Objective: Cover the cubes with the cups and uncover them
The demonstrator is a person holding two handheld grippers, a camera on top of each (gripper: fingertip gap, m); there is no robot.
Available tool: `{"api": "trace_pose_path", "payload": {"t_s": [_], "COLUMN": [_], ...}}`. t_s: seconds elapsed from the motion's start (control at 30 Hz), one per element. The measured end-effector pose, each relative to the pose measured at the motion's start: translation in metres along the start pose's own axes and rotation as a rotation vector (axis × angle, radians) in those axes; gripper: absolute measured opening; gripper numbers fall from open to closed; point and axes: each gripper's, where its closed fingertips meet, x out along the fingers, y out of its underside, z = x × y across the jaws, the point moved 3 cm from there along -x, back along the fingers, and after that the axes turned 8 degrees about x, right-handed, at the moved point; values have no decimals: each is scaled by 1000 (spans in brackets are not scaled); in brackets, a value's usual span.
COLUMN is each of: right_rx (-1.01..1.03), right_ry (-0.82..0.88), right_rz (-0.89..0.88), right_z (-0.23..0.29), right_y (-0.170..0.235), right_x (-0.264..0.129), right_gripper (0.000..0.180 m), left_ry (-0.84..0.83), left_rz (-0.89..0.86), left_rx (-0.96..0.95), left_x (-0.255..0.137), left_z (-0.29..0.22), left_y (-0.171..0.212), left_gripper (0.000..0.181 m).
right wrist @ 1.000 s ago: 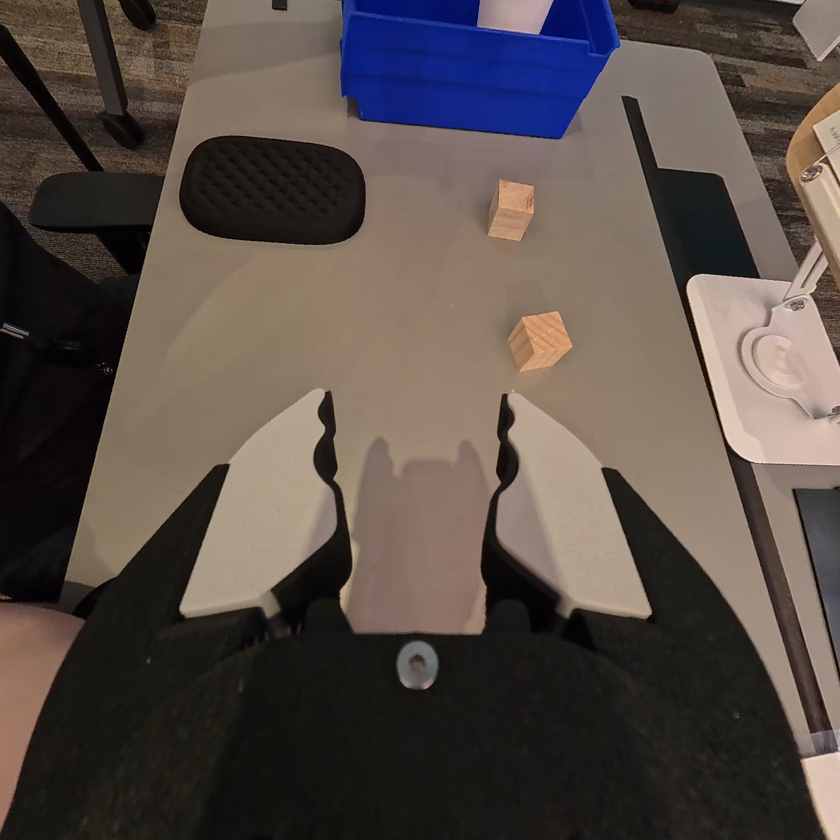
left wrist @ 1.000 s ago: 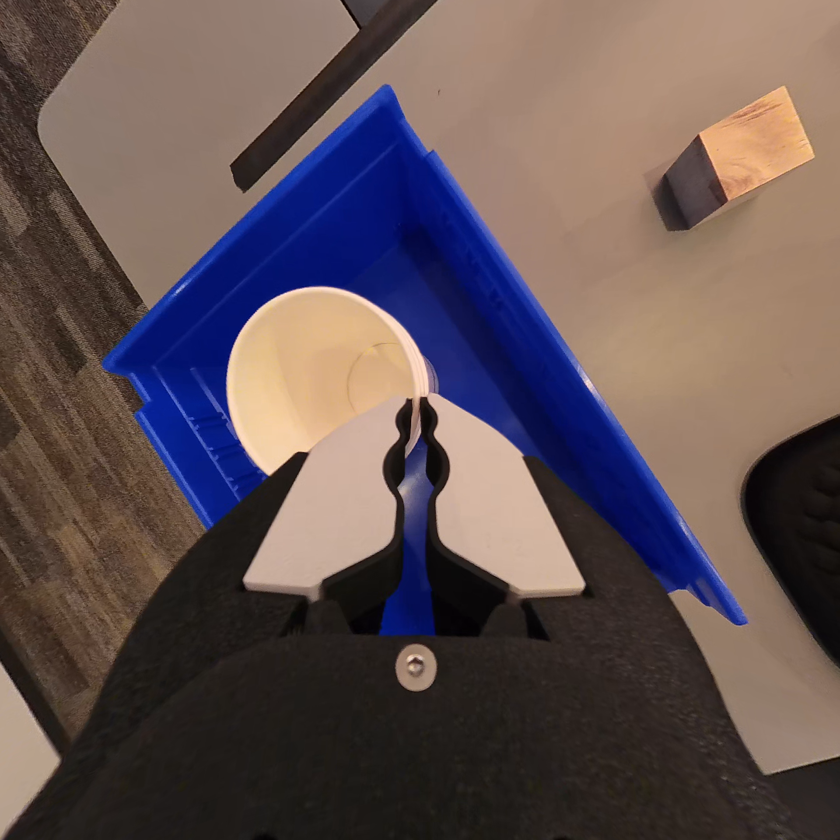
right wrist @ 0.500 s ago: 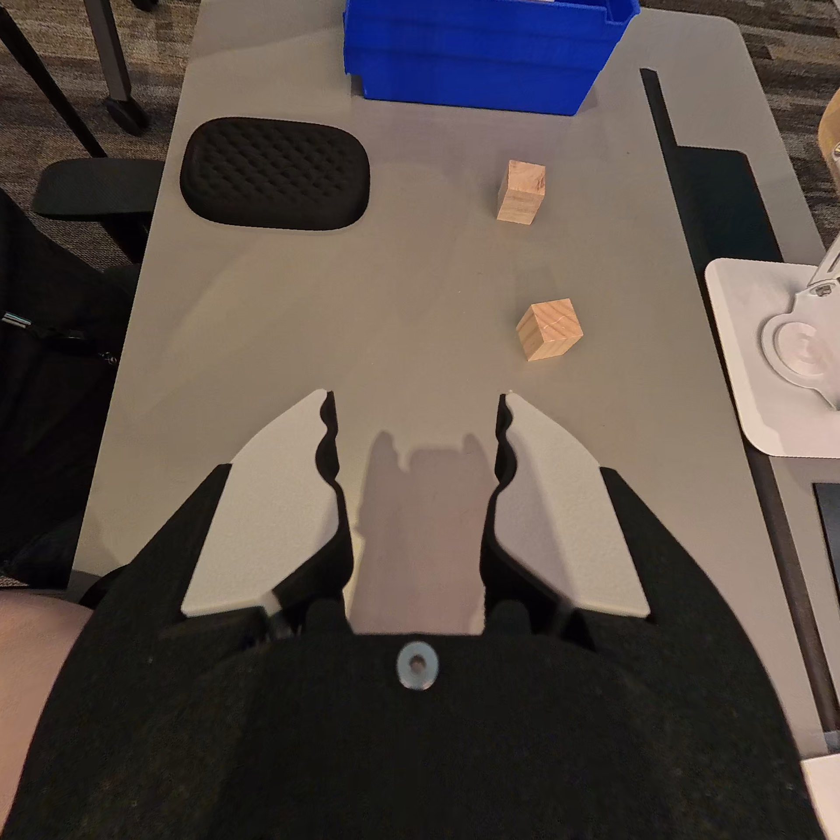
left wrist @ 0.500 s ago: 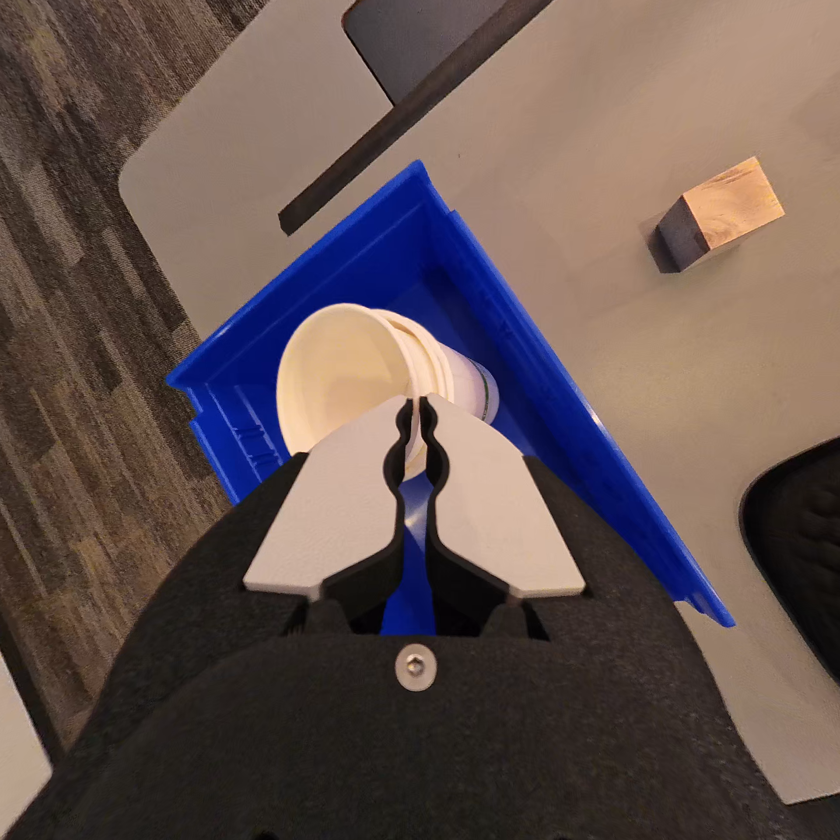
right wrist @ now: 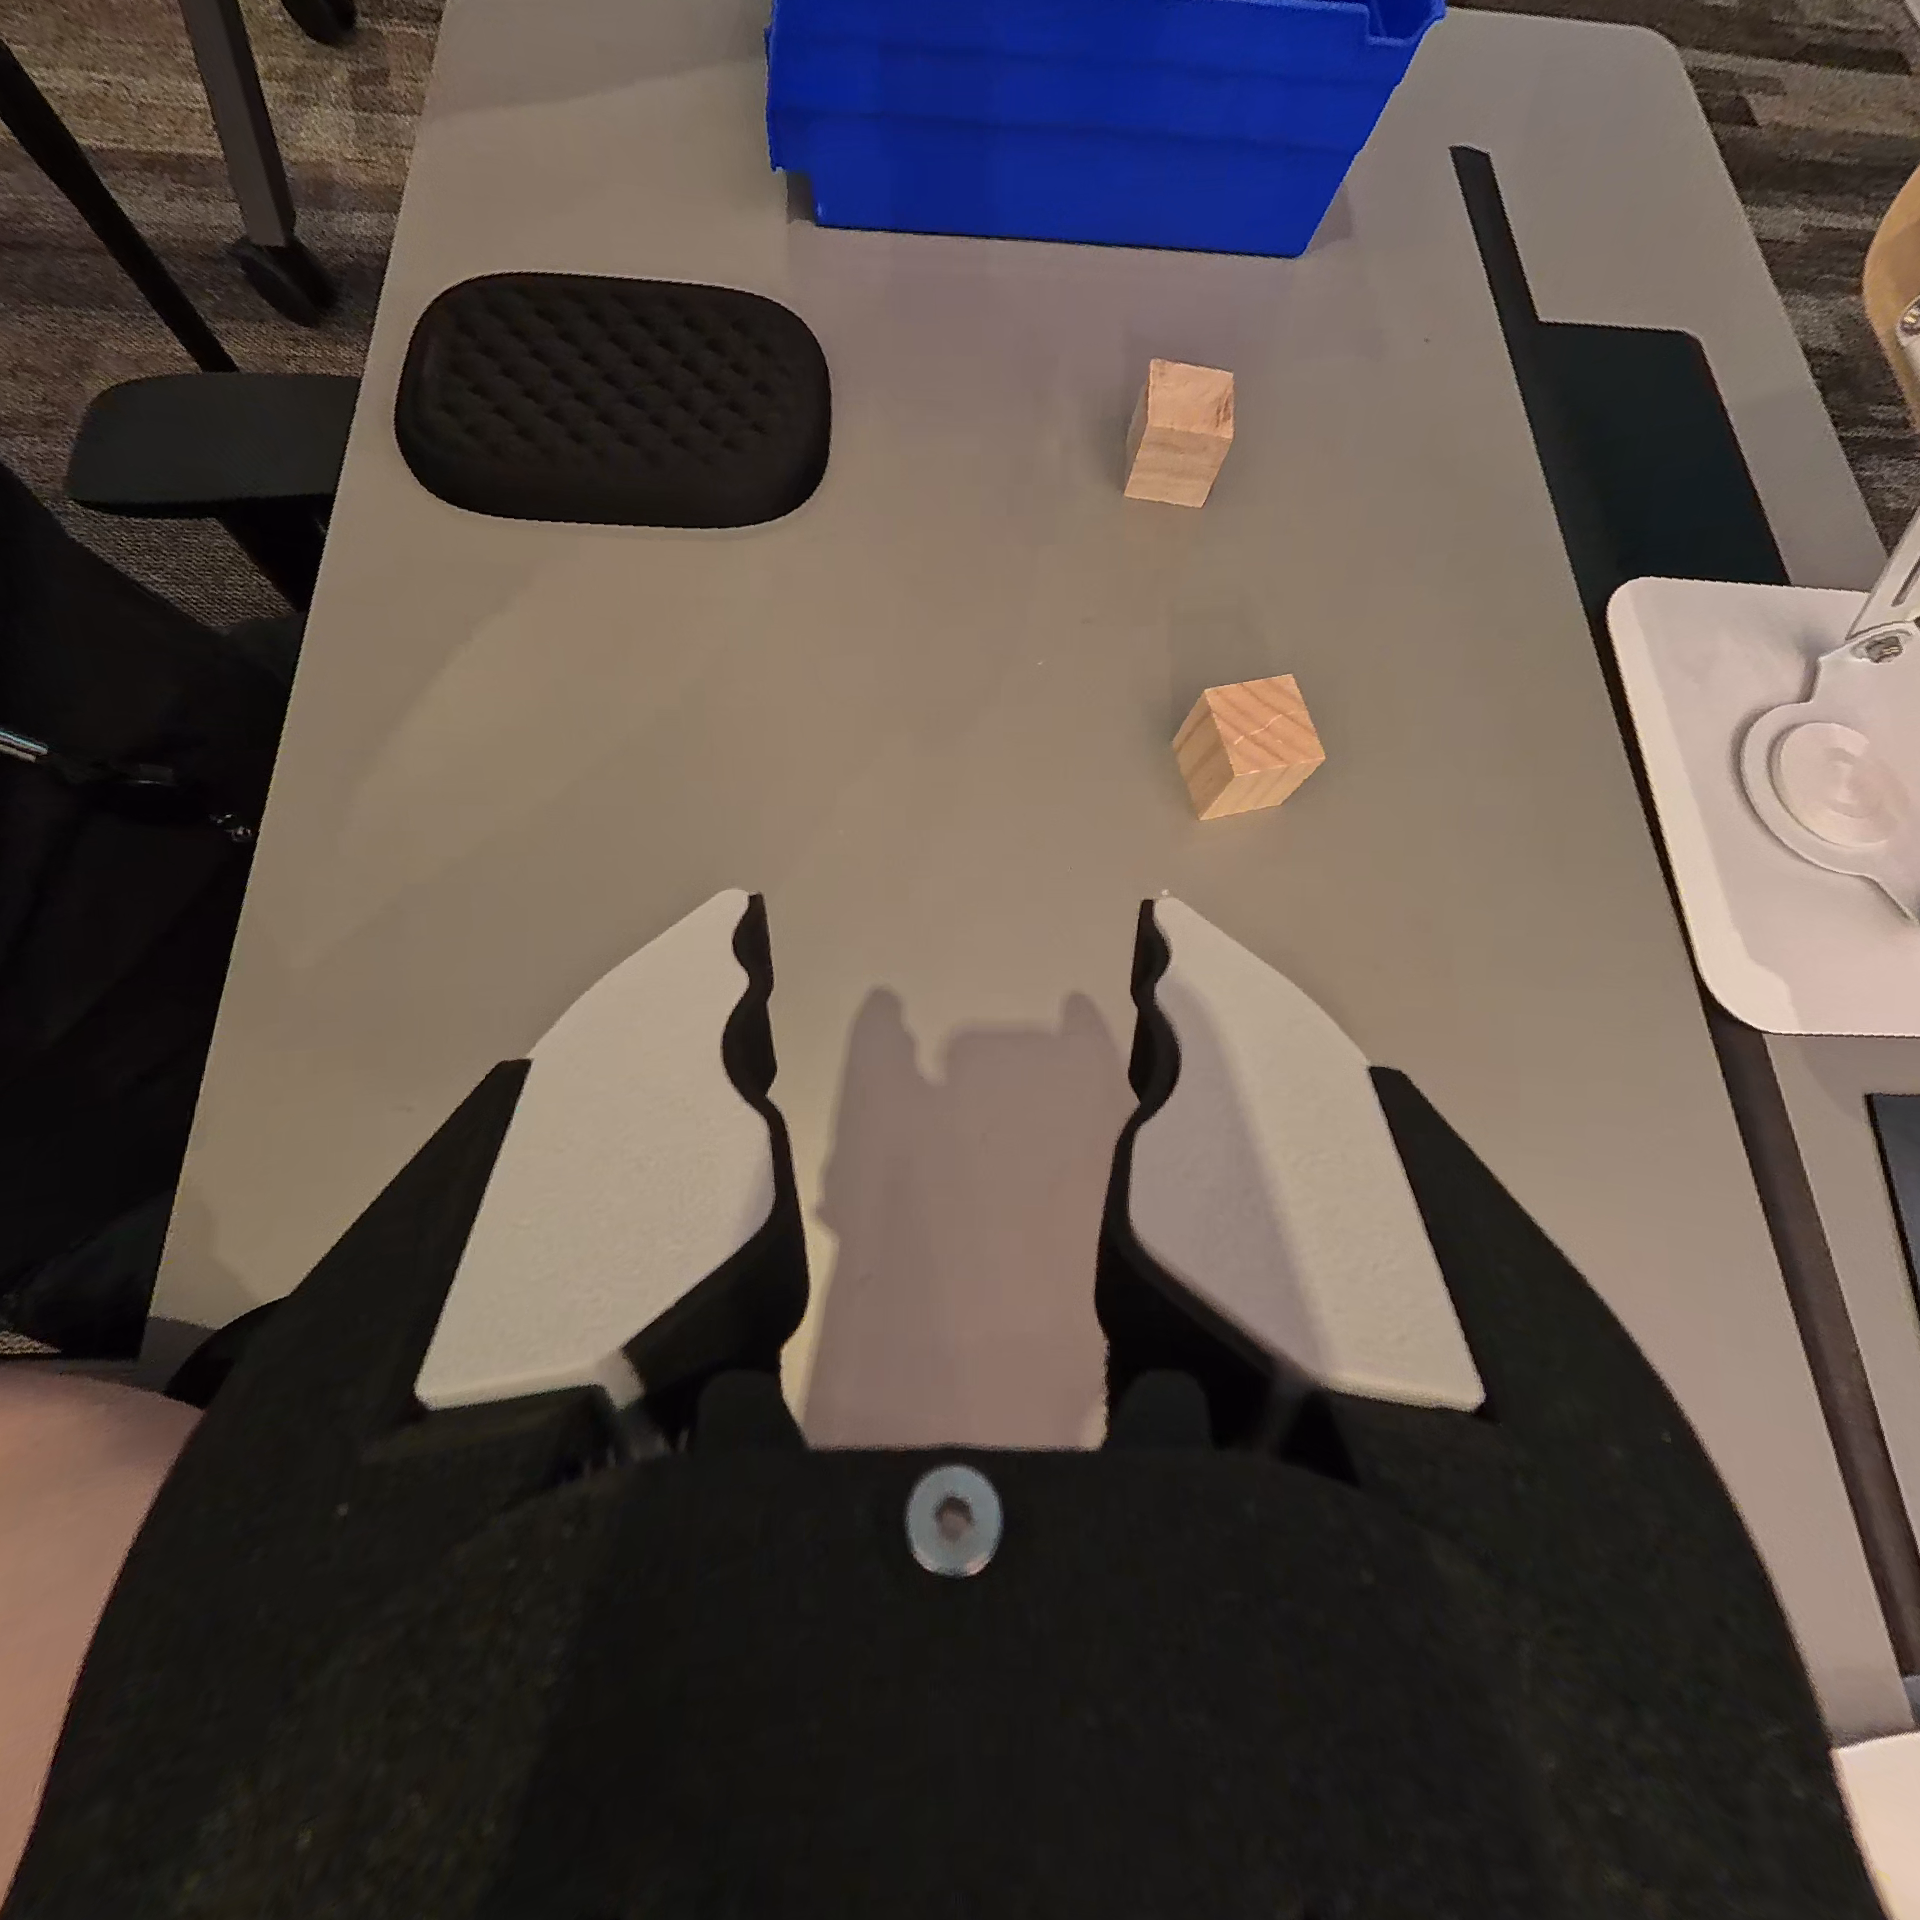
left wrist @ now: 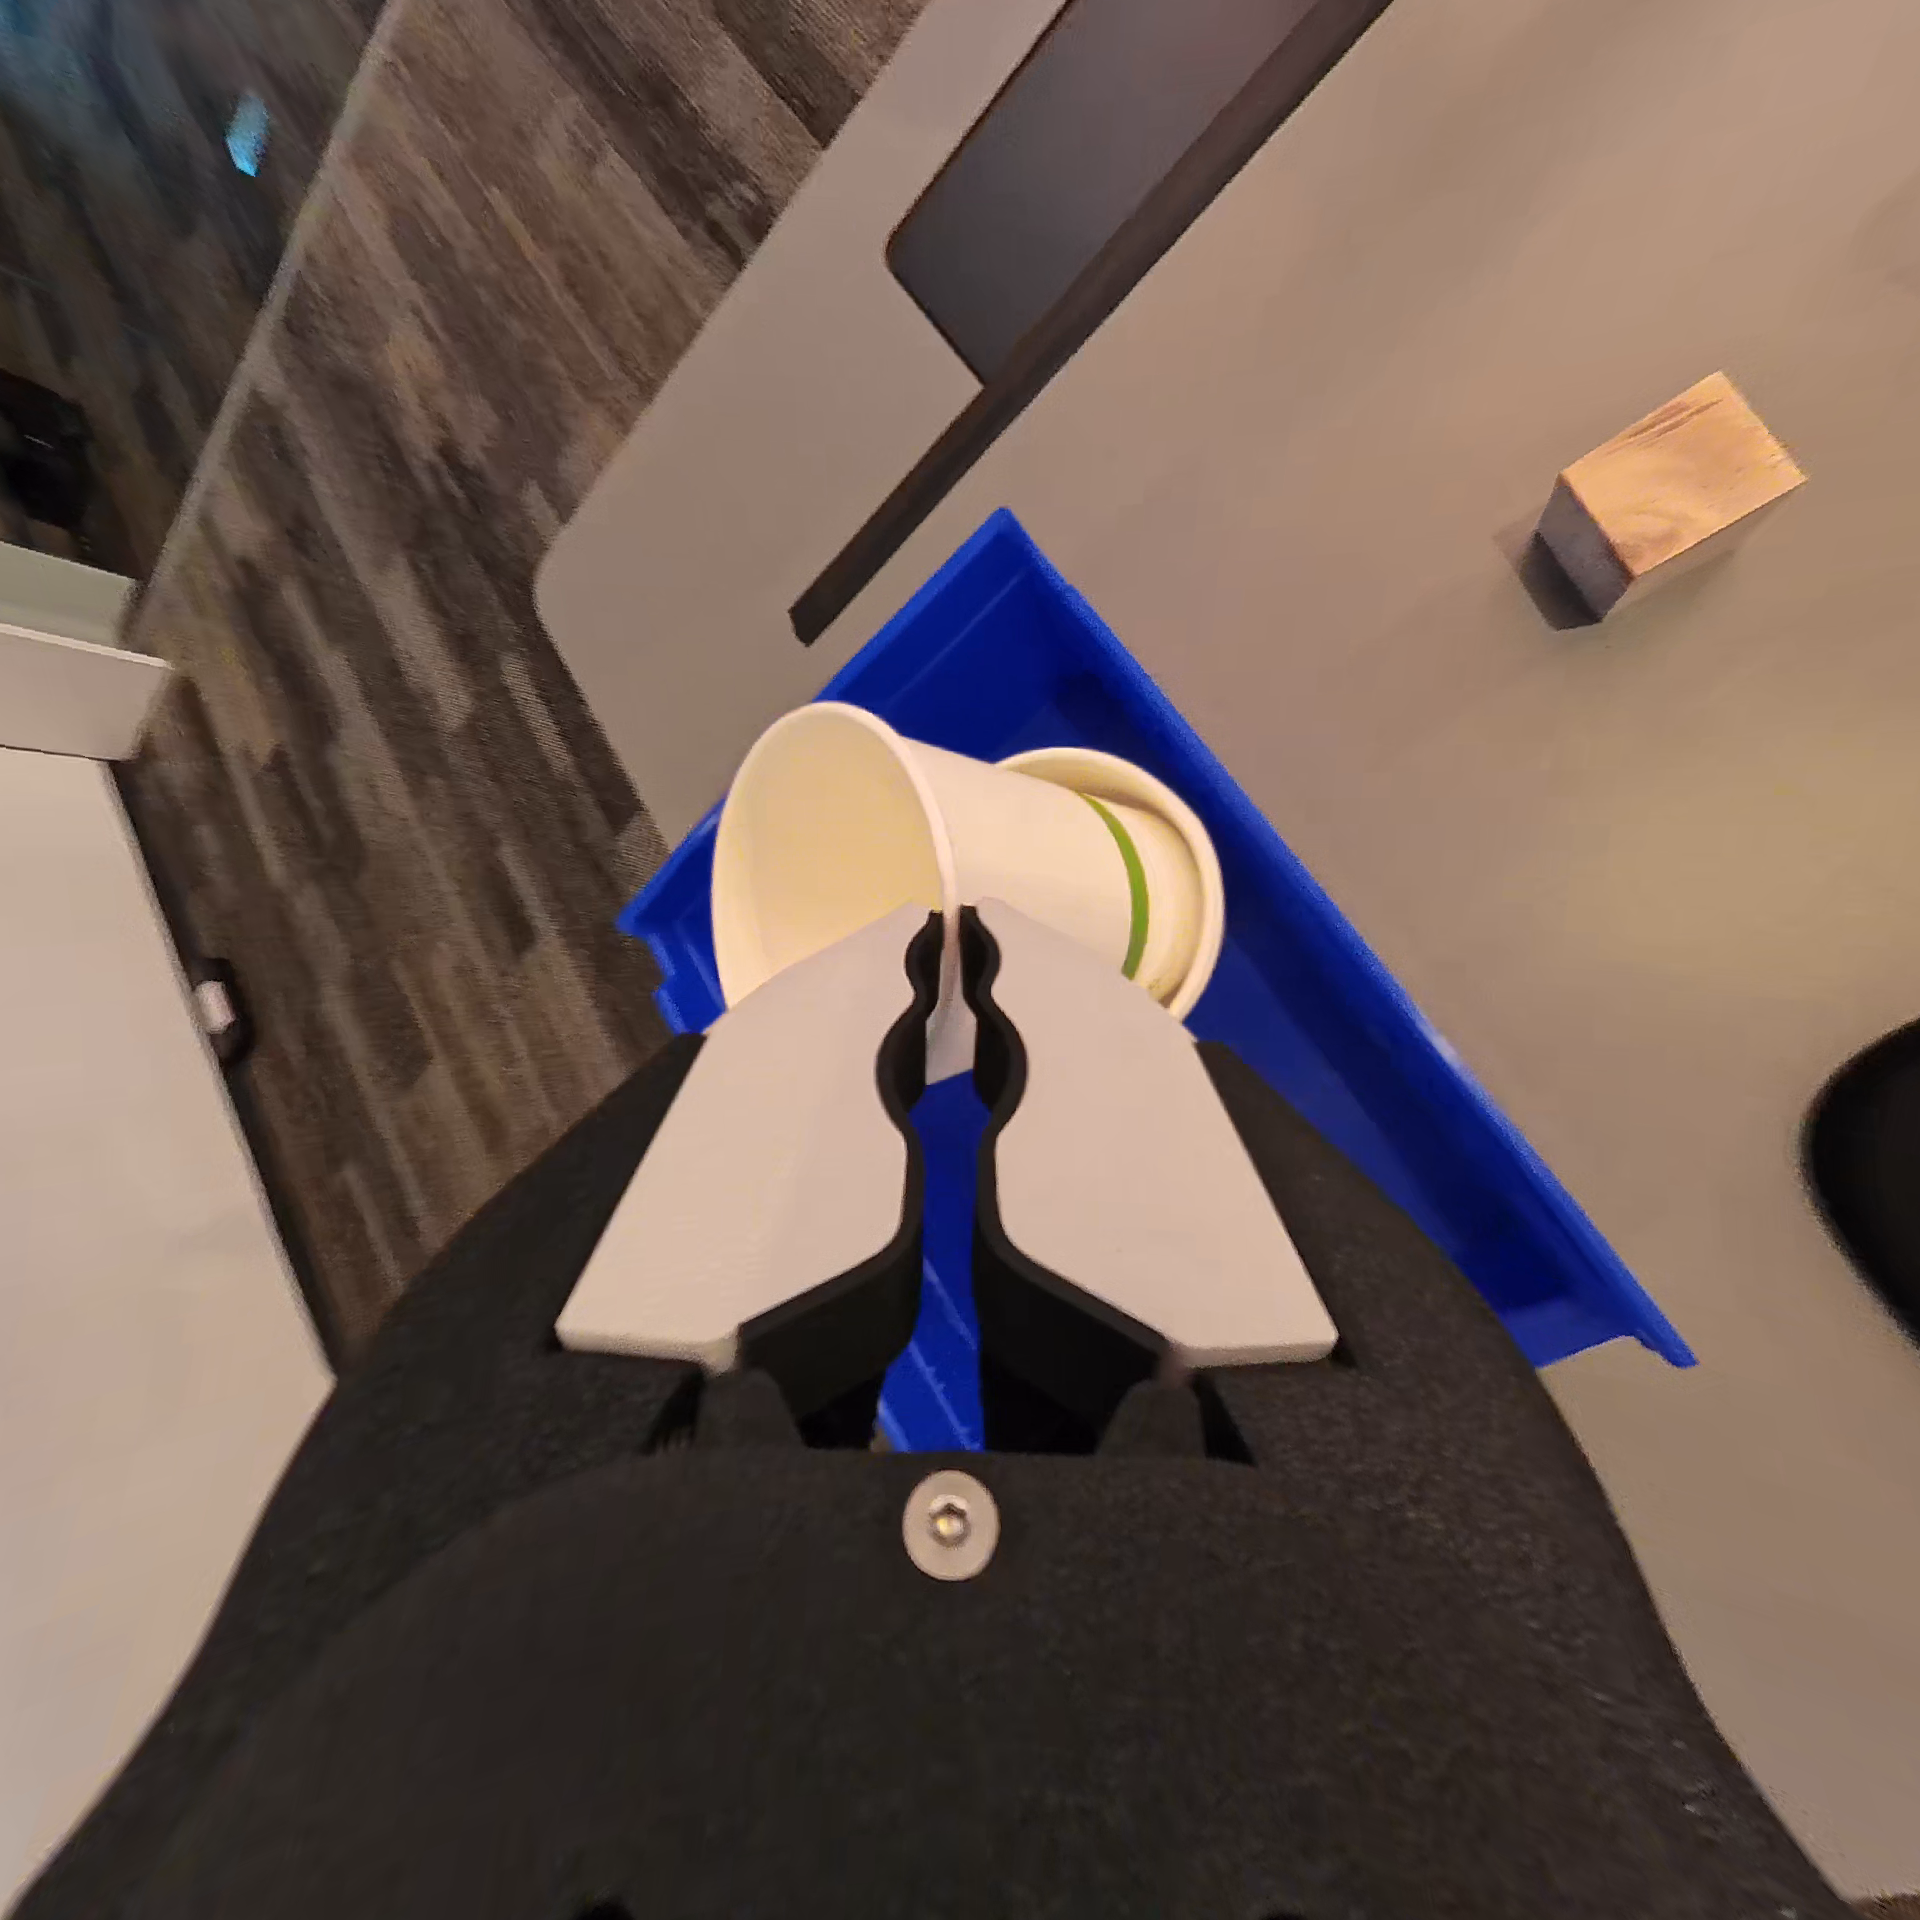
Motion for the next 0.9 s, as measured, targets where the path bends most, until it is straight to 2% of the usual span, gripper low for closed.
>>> {"api": "trace_pose_path", "payload": {"t_s": [0.17, 0.43, 0.9], "right_rx": [8, 10, -9], "right_ry": [-4, -3, -17], "right_rz": [-1, 15, 66], "right_z": [-2, -3, -4], "right_y": [1, 2, -4], "right_x": [1, 7, 35], "right_gripper": [66, 66, 67], "left_ry": [-119, -165, -253], "left_rz": [0, 1, -92], "left_rx": [67, 116, 192], "left_x": [-16, -34, -96], "left_z": [2, -4, -22], "left_y": [-10, -15, -49], "left_gripper": [3, 3, 2]}}
